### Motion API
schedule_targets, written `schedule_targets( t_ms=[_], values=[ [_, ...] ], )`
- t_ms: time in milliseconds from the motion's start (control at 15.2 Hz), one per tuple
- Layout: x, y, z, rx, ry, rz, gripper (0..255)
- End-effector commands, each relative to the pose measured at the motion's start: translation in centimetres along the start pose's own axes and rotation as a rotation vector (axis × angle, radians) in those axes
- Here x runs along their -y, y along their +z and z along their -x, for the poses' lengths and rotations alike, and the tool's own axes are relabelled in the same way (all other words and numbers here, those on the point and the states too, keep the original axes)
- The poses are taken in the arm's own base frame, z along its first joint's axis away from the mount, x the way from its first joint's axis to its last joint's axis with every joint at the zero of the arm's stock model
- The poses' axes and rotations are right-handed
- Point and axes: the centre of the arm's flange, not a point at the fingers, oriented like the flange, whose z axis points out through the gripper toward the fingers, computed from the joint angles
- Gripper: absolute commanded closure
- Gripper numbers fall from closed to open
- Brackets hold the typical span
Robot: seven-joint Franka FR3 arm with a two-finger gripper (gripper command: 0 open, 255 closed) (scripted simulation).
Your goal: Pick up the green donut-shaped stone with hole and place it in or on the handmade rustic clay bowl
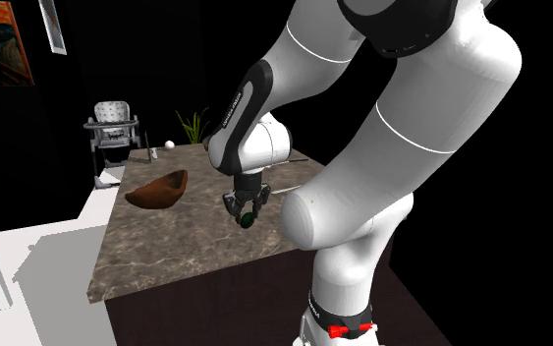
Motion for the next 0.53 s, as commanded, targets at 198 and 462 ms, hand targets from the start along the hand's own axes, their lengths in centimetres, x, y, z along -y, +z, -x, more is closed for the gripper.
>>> schedule_targets(
  t_ms=[198, 462],
  values=[
    [0.0, -1.0, -0.2, 0.0, 0.0, 0.0, 255],
    [-0.1, -3.1, -0.5, 0.0, 0.0, 0.0, 255]
  ],
)
